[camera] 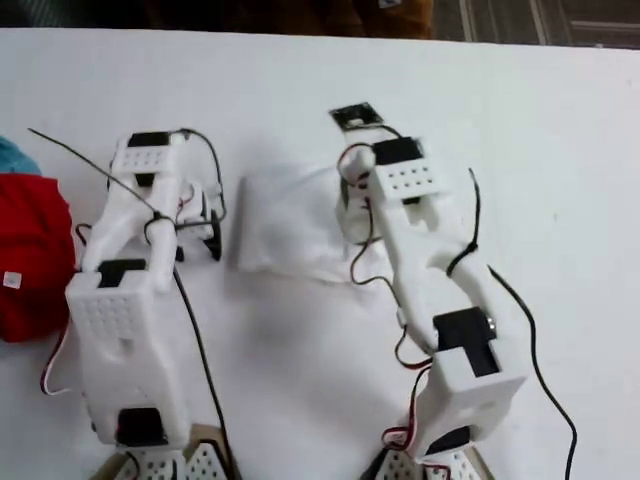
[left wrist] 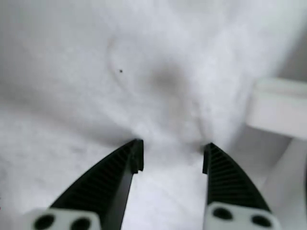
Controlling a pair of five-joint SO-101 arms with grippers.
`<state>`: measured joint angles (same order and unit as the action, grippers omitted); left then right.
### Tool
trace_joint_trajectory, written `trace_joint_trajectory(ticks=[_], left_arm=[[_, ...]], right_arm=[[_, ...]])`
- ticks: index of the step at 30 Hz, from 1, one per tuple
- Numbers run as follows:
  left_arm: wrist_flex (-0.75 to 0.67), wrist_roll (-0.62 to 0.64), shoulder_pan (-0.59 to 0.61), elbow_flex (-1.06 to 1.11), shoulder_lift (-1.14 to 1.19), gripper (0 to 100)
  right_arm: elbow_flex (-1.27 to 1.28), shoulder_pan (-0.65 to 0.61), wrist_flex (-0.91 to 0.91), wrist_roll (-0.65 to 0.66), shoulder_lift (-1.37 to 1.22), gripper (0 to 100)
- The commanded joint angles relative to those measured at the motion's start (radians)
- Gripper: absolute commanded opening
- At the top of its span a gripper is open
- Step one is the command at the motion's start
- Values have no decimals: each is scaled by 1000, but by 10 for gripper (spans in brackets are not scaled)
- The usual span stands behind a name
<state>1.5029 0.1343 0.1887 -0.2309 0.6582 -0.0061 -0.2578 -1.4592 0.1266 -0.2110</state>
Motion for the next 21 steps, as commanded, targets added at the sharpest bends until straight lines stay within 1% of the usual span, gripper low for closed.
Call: trace_joint_trajectory(ticks=[1,8,12,17,21], left_arm=[[-37,6,-12,1,-2,218],[-37,6,-12,1,-2,218],[-37,6,-12,1,-2,218],[-37,6,-12,1,-2,218],[-37,6,-12,2,-2,218]], right_arm=[[-57,31,-61,-2,18,18],[-169,27,-193,2,18,18],[-173,36,-236,3,15,18],[-178,47,-203,3,12,18],[-175,12,-196,3,7,21]])
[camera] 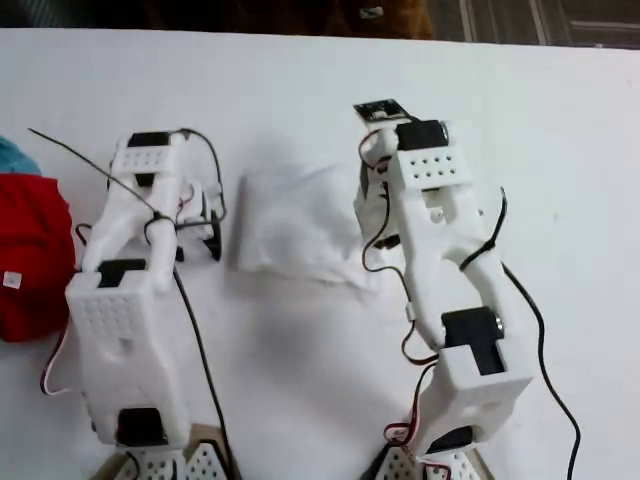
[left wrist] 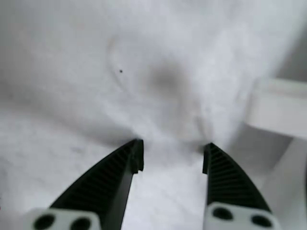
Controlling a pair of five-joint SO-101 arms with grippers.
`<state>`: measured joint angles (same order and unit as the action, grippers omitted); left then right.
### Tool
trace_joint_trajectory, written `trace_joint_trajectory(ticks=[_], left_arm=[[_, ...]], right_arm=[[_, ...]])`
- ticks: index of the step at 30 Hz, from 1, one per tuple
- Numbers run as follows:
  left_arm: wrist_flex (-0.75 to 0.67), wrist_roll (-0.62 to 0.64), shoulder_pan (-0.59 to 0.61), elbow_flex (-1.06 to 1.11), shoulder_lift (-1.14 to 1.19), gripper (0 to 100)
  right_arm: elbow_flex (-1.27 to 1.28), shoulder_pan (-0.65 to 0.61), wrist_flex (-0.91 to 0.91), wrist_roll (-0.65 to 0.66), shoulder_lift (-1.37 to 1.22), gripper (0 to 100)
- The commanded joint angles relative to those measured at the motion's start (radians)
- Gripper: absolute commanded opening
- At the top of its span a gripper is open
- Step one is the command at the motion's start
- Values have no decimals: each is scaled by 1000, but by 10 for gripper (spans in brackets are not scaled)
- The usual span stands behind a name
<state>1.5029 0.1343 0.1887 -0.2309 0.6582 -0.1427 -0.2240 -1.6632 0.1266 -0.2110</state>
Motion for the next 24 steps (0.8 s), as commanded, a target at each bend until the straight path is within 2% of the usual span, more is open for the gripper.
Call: trace_joint_trajectory(ticks=[1,5,11,18,24], left_arm=[[-37,6,-12,2,-2,218],[-37,6,-12,2,-2,218],[-37,6,-12,2,-2,218],[-49,6,-12,7,-2,218],[-49,6,-12,7,-2,218]], right_arm=[[-40,-31,8,3,7,22],[-44,-64,31,3,8,29],[-35,-67,73,25,5,181],[-35,-67,110,32,-8,154],[-41,-65,114,28,-127,152]])
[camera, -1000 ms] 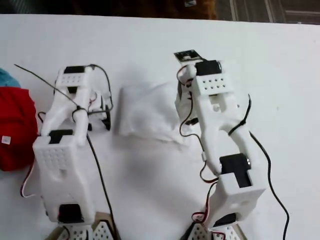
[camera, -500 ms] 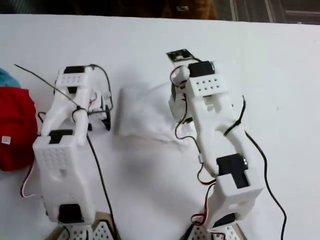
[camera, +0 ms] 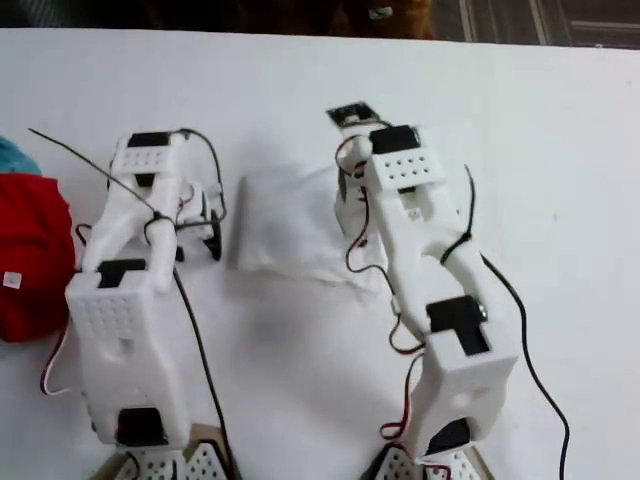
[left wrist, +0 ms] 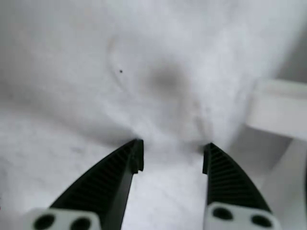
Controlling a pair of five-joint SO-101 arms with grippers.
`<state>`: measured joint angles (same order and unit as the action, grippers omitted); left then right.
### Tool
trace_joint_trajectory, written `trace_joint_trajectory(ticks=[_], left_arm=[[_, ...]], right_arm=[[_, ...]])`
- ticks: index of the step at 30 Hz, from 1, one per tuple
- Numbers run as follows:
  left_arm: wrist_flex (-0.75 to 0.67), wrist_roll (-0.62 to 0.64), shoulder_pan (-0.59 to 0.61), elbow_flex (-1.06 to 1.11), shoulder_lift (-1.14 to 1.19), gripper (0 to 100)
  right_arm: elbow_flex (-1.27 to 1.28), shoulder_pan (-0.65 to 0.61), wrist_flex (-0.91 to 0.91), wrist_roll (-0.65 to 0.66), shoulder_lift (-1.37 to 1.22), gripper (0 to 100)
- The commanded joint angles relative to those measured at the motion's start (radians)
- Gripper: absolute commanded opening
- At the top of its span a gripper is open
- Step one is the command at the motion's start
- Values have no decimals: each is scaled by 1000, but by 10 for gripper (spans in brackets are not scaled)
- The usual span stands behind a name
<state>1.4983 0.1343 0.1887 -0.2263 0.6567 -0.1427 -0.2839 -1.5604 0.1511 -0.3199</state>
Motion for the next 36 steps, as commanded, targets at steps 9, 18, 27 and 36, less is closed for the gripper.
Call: trace_joint_trajectory(ticks=[9,18,27,36], left_arm=[[-44,6,-12,2,0,218],[-44,6,-12,2,0,218],[-44,6,-12,2,0,218],[-44,6,-12,2,0,218]], right_arm=[[-43,12,-4,2,-42,15],[-44,21,-110,12,-42,18],[-44,87,-117,110,-51,18],[-43,113,-96,152,-128,18]])
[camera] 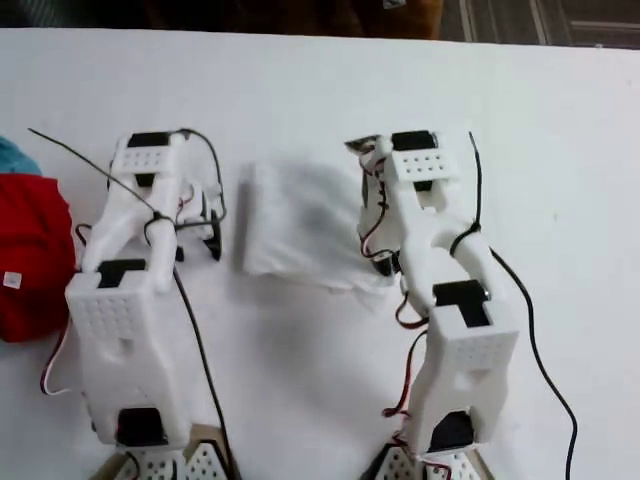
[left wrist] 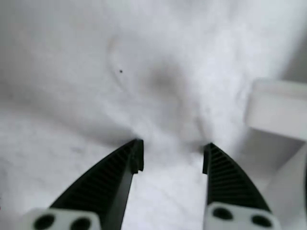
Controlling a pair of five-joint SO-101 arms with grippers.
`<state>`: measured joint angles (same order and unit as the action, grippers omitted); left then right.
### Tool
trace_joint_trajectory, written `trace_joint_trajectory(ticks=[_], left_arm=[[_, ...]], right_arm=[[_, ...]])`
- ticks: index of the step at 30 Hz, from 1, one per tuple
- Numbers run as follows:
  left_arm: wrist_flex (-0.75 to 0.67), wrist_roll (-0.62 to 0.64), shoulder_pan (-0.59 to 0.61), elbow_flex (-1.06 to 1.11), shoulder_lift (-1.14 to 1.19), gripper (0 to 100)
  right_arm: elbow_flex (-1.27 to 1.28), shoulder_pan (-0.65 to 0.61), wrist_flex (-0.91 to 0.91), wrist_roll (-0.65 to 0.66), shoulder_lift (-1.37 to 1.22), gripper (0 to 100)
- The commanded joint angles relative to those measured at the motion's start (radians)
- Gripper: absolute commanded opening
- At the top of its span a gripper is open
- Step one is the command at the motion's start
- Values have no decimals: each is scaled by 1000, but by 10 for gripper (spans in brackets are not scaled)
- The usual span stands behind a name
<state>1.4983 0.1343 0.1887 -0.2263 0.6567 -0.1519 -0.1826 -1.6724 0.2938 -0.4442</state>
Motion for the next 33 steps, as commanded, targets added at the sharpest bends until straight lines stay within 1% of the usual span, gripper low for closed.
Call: trace_joint_trajectory(ticks=[1,8,13,17,19,22,27,33], left_arm=[[-44,6,-12,2,0,218],[-44,6,-12,2,0,218],[-44,6,-12,1,0,218],[-46,6,-12,1,0,218],[-46,6,-12,1,0,218],[-46,6,-12,1,0,218],[-46,6,-12,1,0,218],[-46,6,-12,1,0,218]], right_arm=[[-31,12,39,9,-16,18],[-34,13,70,9,-97,18],[-52,38,81,9,-81,30],[-68,45,67,11,-50,141],[-69,45,56,41,-39,196],[-72,50,18,55,-27,244],[-72,76,-36,58,13,245],[-72,162,-76,61,125,245]])
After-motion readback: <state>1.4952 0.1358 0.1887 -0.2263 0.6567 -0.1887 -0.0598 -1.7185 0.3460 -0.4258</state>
